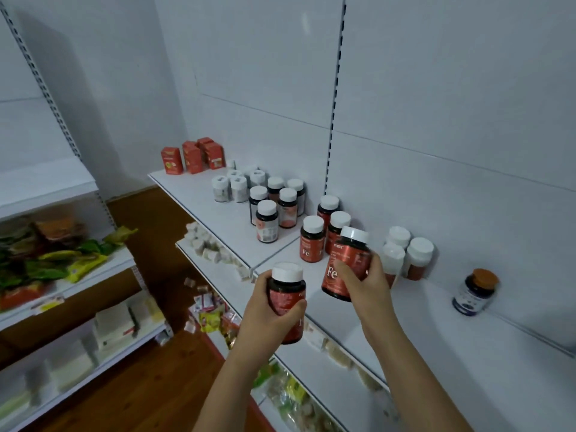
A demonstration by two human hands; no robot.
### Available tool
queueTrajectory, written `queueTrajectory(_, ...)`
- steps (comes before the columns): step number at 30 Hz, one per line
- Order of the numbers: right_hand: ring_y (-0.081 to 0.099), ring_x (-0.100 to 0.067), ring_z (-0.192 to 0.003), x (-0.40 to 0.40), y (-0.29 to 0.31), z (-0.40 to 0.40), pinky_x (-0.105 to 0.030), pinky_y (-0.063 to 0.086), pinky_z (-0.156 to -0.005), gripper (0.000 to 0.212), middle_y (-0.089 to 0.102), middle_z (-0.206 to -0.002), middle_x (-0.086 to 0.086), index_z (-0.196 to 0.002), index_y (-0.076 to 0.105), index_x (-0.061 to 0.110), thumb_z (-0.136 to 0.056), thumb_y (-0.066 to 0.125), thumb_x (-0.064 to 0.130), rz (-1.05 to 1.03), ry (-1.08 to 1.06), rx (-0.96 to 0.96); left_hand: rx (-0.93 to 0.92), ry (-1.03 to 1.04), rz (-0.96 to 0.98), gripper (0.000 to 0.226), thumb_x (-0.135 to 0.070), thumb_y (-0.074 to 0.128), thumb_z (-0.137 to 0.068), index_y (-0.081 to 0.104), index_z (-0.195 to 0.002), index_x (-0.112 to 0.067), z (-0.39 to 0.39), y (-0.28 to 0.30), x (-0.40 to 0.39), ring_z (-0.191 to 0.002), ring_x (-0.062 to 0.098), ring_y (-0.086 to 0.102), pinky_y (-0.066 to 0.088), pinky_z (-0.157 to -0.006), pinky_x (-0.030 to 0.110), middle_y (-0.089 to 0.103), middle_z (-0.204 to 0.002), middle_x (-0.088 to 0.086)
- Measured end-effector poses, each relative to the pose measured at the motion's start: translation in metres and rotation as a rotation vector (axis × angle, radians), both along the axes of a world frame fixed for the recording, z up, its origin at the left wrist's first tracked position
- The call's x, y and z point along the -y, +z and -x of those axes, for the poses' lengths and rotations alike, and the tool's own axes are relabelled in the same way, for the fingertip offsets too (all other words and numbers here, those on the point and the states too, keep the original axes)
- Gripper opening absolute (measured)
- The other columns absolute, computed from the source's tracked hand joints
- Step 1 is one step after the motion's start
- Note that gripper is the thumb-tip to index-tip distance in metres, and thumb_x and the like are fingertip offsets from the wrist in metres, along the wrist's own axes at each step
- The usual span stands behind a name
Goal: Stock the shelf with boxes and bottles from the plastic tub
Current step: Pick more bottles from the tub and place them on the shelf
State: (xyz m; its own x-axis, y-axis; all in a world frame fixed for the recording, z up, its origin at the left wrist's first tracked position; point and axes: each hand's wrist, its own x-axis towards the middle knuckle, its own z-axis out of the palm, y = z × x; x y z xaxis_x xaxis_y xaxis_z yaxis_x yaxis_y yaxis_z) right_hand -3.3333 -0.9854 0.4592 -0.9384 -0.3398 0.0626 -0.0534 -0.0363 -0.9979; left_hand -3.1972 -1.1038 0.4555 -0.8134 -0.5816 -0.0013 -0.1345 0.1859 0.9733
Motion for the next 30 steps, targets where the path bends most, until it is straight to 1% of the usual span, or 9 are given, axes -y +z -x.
queueTrajectory(6, 0.059, 0.005, -0.096, 0.041, -0.044, 0.057, -0.014, 0.044, -0.079, 0.064, 0.057, -0.11, 0.018, -0.129, 0.038, 0.029, -0.082, 0.078, 0.013, -0.113, -0.075, -0.048, 0.049, -0.156, 0.017, 0.056, -0.02, 0.078, -0.083, 0.043, -0.118, -0.046, 0.059, -0.033, 0.056, -0.099, -0.014, 0.057, 0.046, -0.07, 0.003, 0.058, -0.112, -0.022)
queueTrajectory(9, 0.061, -0.006, -0.1, 0.058, -0.073, 0.089, -0.026, 0.046, -0.086, 0.071, 0.059, -0.115, 0.013, -0.133, 0.039, 0.028, -0.078, 0.081, 0.013, -0.2, -0.049, -0.014, 0.089, -0.255, -0.002, 0.059, -0.017, 0.077, -0.083, 0.044, -0.125, -0.044, 0.098, -0.051, 0.077, -0.108, -0.004, 0.059, 0.049, -0.079, 0.009, 0.061, -0.115, -0.023)
queueTrajectory(15, 0.064, -0.007, -0.108, 0.082, -0.099, 0.126, -0.034, 0.055, -0.092, 0.071, 0.065, -0.121, 0.011, -0.14, 0.044, 0.029, -0.079, 0.081, 0.034, -0.234, -0.051, 0.008, 0.089, -0.422, 0.017, 0.066, -0.015, 0.077, -0.085, 0.04, -0.132, -0.042, 0.156, -0.053, 0.108, -0.115, -0.01, 0.054, 0.044, -0.087, 0.006, 0.057, -0.119, -0.036)
queueTrajectory(18, 0.062, -0.006, -0.112, 0.087, -0.098, 0.136, -0.031, 0.051, -0.093, 0.077, 0.063, -0.125, 0.014, -0.138, 0.045, 0.034, -0.072, 0.081, 0.049, -0.266, -0.127, -0.046, 0.054, -0.434, 0.029, 0.073, -0.022, 0.081, -0.082, 0.038, -0.138, -0.041, 0.17, -0.061, 0.122, -0.124, -0.007, 0.05, 0.042, -0.093, 0.008, 0.054, -0.128, -0.033)
queueTrajectory(20, 0.056, -0.004, -0.116, 0.092, -0.097, 0.138, -0.03, 0.047, -0.096, 0.073, 0.058, -0.127, 0.019, -0.134, 0.043, 0.041, -0.072, 0.081, 0.047, -0.315, -0.148, -0.117, 0.029, -0.45, 0.071, 0.075, -0.028, 0.083, -0.079, 0.038, -0.138, -0.042, 0.176, -0.068, 0.13, -0.129, -0.003, 0.047, 0.04, -0.1, 0.012, 0.052, -0.133, -0.029)
queueTrajectory(23, 0.047, -0.018, -0.122, 0.097, -0.102, 0.135, -0.039, 0.04, -0.103, 0.076, 0.054, -0.133, 0.004, -0.14, 0.045, 0.026, -0.073, 0.076, 0.046, -0.478, -0.24, -0.253, 0.045, -0.478, 0.366, 0.071, -0.052, 0.078, -0.077, 0.038, -0.136, -0.043, 0.182, -0.08, 0.141, -0.126, 0.0, 0.042, 0.039, -0.105, 0.023, 0.048, -0.131, -0.029)
queueTrajectory(25, 0.045, -0.025, -0.12, 0.095, -0.107, 0.132, -0.04, 0.039, -0.1, 0.076, 0.052, -0.13, -0.006, -0.139, 0.046, 0.016, -0.075, 0.078, 0.04, -0.601, -0.312, -0.294, 0.121, -0.488, 0.618, 0.075, -0.073, 0.061, -0.077, 0.037, -0.137, -0.036, 0.182, -0.092, 0.148, -0.117, 0.003, 0.033, 0.033, -0.103, 0.02, 0.041, -0.127, -0.02)
queueTrajectory(27, 0.049, -0.027, -0.117, 0.092, -0.111, 0.126, -0.035, 0.04, -0.096, 0.068, 0.053, -0.122, -0.005, -0.134, 0.05, 0.012, -0.076, 0.081, 0.029, -0.637, -0.329, -0.269, 0.129, -0.473, 0.704, 0.076, -0.077, 0.055, -0.078, 0.042, -0.136, -0.029, 0.18, -0.104, 0.152, -0.112, 0.003, 0.03, 0.027, -0.097, 0.013, 0.041, -0.125, -0.014)
queueTrajectory(30, 0.05, -0.021, -0.116, 0.091, -0.116, 0.119, -0.024, 0.034, -0.095, 0.061, 0.054, -0.122, -0.002, -0.135, 0.05, 0.014, -0.082, 0.078, 0.025, -0.664, -0.321, -0.266, 0.097, -0.454, 0.754, 0.069, -0.073, 0.054, -0.078, 0.048, -0.128, -0.026, 0.182, -0.113, 0.152, -0.111, 0.008, 0.034, 0.033, -0.095, 0.019, 0.044, -0.12, -0.011)
